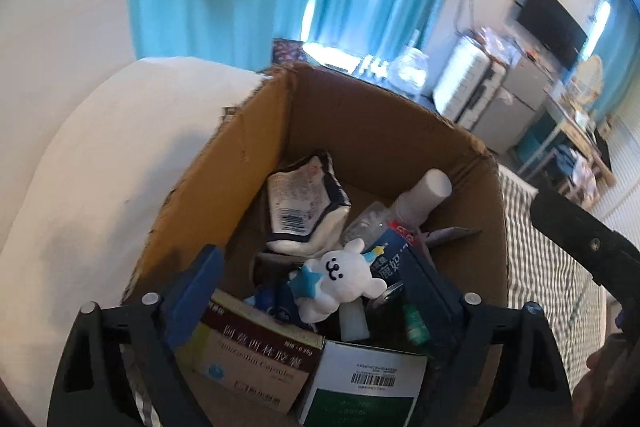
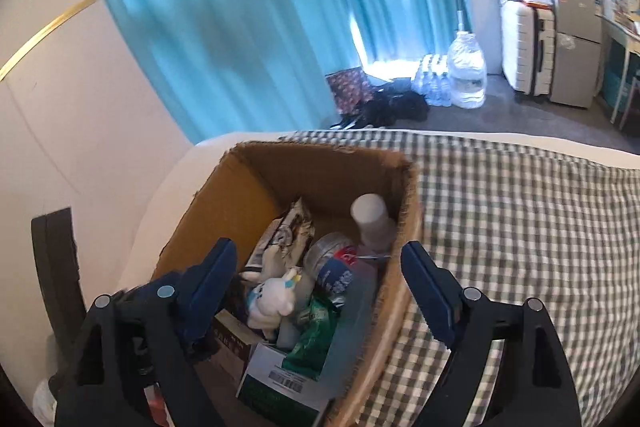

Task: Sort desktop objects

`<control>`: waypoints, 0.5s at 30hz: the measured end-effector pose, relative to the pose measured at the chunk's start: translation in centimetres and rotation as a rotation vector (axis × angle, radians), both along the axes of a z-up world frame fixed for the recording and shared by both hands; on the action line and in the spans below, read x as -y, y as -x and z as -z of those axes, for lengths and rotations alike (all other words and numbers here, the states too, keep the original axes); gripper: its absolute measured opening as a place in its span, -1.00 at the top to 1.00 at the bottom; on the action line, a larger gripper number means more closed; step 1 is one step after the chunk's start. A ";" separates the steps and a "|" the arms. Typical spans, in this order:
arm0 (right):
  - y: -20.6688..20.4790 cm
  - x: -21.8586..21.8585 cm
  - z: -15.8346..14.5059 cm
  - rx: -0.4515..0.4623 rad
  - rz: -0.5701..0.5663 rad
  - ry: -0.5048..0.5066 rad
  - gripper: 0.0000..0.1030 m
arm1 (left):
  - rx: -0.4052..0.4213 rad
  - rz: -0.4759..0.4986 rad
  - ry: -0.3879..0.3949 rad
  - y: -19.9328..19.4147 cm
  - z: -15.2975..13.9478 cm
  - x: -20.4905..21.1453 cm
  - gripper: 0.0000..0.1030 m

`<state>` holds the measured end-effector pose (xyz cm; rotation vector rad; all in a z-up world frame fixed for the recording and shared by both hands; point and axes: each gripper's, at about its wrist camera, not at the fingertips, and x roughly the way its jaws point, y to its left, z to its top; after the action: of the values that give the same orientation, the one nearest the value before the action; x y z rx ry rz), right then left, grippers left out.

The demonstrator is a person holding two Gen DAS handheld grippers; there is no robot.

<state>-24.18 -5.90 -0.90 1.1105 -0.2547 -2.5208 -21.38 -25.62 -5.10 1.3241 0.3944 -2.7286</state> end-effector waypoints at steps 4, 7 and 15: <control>-1.1 -1.5 -1.2 -0.012 0.053 -0.020 -0.65 | 0.033 -0.030 0.016 -0.7 -0.9 0.0 -0.89; -2.3 -2.8 -2.4 -0.028 0.091 -0.005 -0.69 | 0.009 -0.026 0.024 -1.4 -2.5 -0.3 -0.89; -6.3 -5.4 -7.2 -0.142 0.162 -0.023 -0.81 | -0.181 0.010 0.098 -4.3 -11.2 -2.9 -1.00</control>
<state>-17.92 -0.51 6.32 0.9479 -0.2882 -2.7370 -17.11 -22.70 6.10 1.0630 0.2635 -2.8454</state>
